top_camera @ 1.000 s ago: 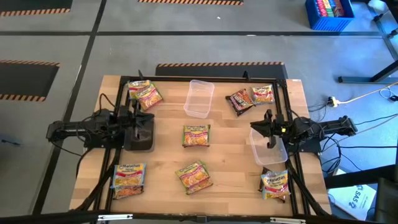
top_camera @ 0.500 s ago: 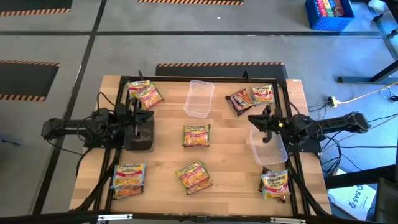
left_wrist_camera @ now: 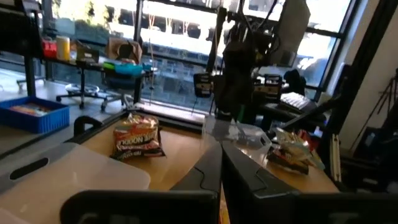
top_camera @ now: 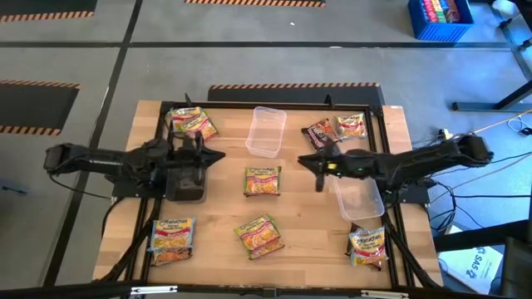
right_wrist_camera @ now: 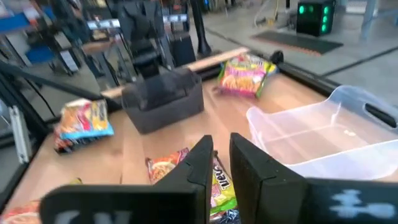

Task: Sort Maruchan noodles
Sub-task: Put the middle green noodle pack into the top transparent bin

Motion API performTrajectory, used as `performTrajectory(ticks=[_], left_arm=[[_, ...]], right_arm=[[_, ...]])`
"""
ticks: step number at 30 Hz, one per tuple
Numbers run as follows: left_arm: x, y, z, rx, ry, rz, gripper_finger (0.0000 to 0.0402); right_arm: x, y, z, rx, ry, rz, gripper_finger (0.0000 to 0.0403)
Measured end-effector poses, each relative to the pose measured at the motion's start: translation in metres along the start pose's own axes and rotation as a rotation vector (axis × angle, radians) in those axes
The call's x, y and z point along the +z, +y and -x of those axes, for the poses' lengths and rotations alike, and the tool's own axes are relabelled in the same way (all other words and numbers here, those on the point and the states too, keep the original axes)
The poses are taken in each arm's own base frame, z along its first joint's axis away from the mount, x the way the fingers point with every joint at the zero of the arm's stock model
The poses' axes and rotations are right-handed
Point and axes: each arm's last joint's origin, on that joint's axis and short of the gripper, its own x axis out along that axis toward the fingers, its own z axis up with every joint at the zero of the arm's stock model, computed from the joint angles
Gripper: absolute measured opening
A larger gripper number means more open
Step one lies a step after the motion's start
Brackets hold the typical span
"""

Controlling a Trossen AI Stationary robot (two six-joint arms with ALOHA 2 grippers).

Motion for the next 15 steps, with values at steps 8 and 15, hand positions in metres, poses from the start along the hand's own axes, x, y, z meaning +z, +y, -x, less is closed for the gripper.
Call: performTrajectory(ticks=[8,15], left_arm=[[-0.013,-0.002,-0.016,0.016,0.108,0.149,0.0001],[-0.015,-0.011,-0.030,0.009,0.160,0.244,0.0001]], right_arm=[[-0.024,0.009,-0.037,0.069,0.184,-0.027,0.0156],[-0.051,0.007,-0.056,0.126,0.335,-0.107,0.0255]])
